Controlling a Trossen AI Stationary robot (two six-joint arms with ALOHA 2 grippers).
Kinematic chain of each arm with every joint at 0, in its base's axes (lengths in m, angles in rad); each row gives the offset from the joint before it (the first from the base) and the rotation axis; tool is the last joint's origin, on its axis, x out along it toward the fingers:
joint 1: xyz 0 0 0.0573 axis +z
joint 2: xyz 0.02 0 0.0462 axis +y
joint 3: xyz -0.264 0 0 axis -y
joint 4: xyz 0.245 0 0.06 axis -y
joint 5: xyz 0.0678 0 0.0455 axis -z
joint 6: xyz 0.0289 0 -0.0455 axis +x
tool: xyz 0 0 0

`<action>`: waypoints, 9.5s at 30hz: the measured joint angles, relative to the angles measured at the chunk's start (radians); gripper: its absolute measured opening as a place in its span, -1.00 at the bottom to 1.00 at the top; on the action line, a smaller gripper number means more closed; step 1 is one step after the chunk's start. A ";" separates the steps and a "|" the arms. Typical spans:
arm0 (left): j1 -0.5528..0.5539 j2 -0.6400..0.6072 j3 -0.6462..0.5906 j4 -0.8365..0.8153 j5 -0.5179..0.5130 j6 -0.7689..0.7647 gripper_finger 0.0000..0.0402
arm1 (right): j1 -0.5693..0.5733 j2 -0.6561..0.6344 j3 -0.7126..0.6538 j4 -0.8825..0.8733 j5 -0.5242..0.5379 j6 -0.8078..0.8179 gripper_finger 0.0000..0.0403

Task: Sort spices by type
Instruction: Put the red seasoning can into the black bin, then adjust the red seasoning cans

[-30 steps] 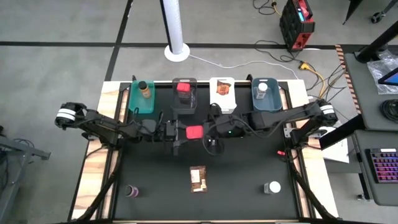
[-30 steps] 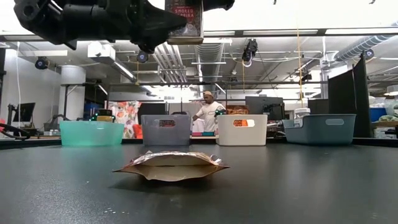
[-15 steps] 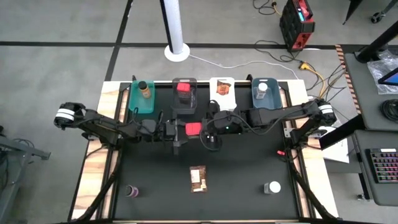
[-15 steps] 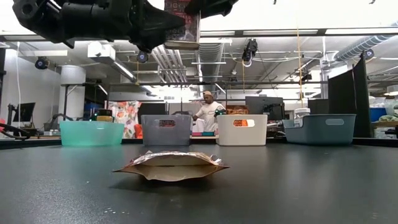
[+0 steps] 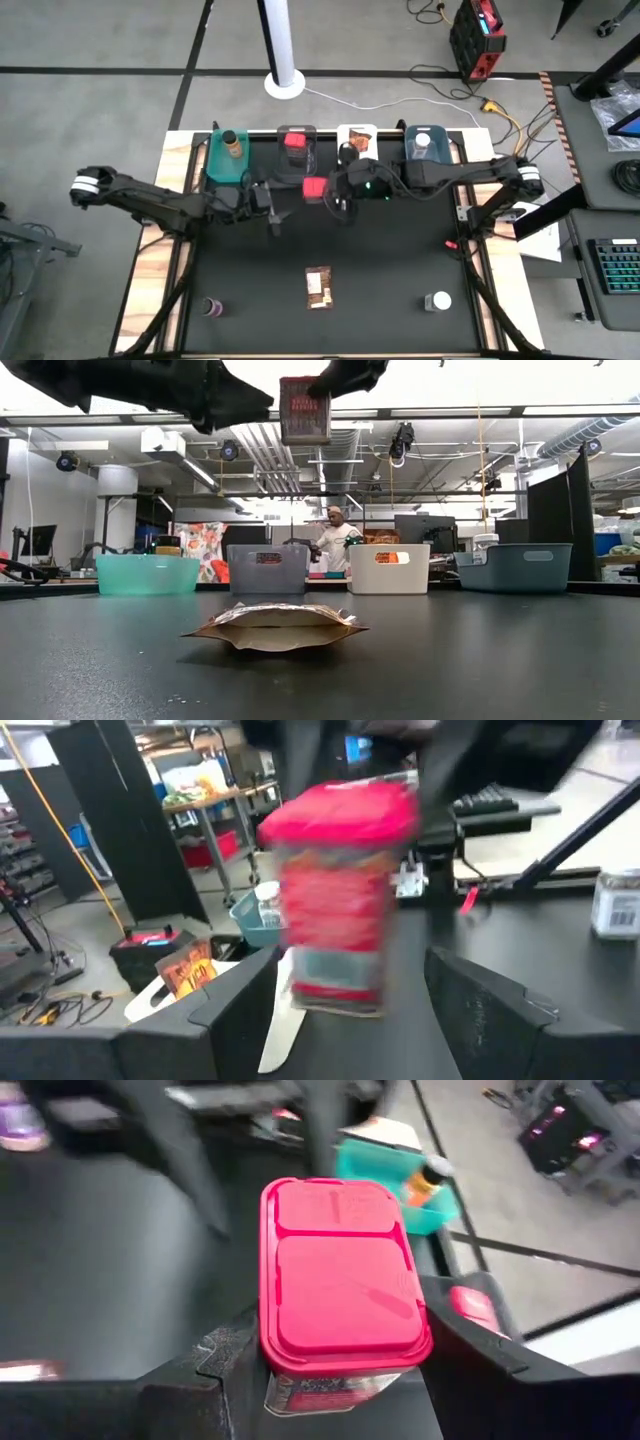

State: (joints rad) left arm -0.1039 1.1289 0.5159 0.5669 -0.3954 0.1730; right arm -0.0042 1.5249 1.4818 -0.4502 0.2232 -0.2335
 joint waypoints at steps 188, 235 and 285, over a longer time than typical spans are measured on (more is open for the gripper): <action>0.001 -0.457 -0.002 -0.308 -0.042 -0.048 0.18 | -0.365 0.488 0.046 0.322 -0.194 0.116 -0.96; 0.001 -0.457 -0.002 -0.326 -0.042 -0.047 0.18 | -0.363 0.538 0.041 0.464 -0.254 -0.128 -0.95; 0.001 -0.457 -0.002 -0.328 -0.042 -0.047 0.18 | -0.354 0.489 0.046 0.320 -0.257 -0.063 -0.95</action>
State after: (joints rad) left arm -0.1029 0.6717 0.5140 0.2389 -0.4377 0.1263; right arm -0.3585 2.0144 1.5279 -0.1299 -0.0334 -0.2966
